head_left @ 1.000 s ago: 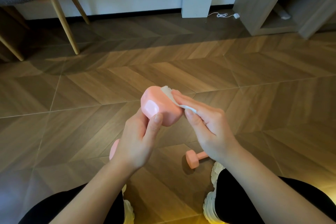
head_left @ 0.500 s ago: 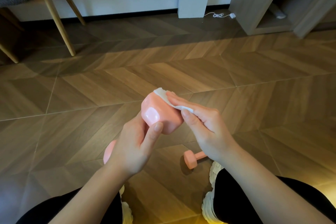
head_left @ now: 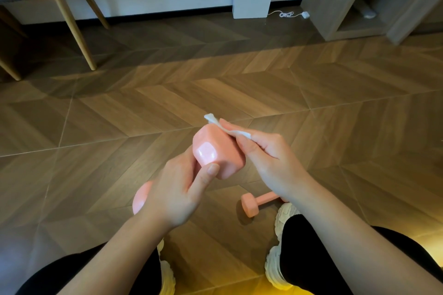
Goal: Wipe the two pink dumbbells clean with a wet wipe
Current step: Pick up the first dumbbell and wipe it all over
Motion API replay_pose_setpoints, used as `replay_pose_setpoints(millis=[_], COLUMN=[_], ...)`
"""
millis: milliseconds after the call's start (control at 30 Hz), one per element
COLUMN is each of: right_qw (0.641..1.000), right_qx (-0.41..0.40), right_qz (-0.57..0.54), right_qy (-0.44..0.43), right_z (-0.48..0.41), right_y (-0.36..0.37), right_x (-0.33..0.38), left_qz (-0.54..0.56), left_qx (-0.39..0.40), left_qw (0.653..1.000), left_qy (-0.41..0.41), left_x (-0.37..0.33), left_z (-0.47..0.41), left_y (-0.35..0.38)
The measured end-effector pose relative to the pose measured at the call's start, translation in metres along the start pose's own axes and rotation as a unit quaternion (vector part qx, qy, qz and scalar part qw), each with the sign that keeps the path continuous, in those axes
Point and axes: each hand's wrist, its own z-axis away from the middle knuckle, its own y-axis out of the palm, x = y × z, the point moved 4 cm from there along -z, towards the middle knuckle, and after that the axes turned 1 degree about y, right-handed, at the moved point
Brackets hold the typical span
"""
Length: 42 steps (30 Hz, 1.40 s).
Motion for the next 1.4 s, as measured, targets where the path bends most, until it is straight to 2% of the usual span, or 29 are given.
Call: replay_pose_setpoints(millis=[100, 200, 300, 400, 500, 600, 933, 1400], right_qw=[1.000, 1.000, 0.999, 1.000, 0.999, 0.999, 0.997, 0.998], right_qx=[0.012, 0.007, 0.030, 0.026, 0.039, 0.015, 0.045, 0.040], right_qz=[0.008, 0.014, 0.012, 0.007, 0.017, 0.040, 0.044, 0.041], right_qy=[-0.021, 0.004, -0.024, -0.006, -0.024, 0.002, -0.036, -0.004], right_z=[0.001, 0.000, 0.002, 0.002, 0.004, 0.002, 0.007, 0.006], right_y=[0.001, -0.001, 0.002, 0.000, 0.003, 0.000, 0.004, 0.003], right_x=[0.002, -0.001, 0.003, 0.003, 0.006, 0.005, 0.008, 0.007], left_qz=[-0.002, -0.003, -0.008, -0.004, 0.000, 0.002, 0.040, 0.076], left_qx=[0.001, -0.003, 0.003, 0.005, 0.020, 0.024, 0.036, 0.043], left_qw=[1.000, 1.000, 1.000, 1.000, 1.000, 1.000, 0.998, 0.994], left_qy=[0.021, 0.006, 0.003, -0.006, -0.009, -0.011, -0.036, -0.060], left_x=[-0.002, 0.001, 0.003, 0.005, 0.005, 0.005, 0.010, 0.018], left_z=[0.001, 0.001, 0.001, 0.001, 0.001, 0.001, 0.001, 0.000], left_y=[0.002, 0.002, 0.003, 0.004, 0.006, 0.006, 0.011, 0.013])
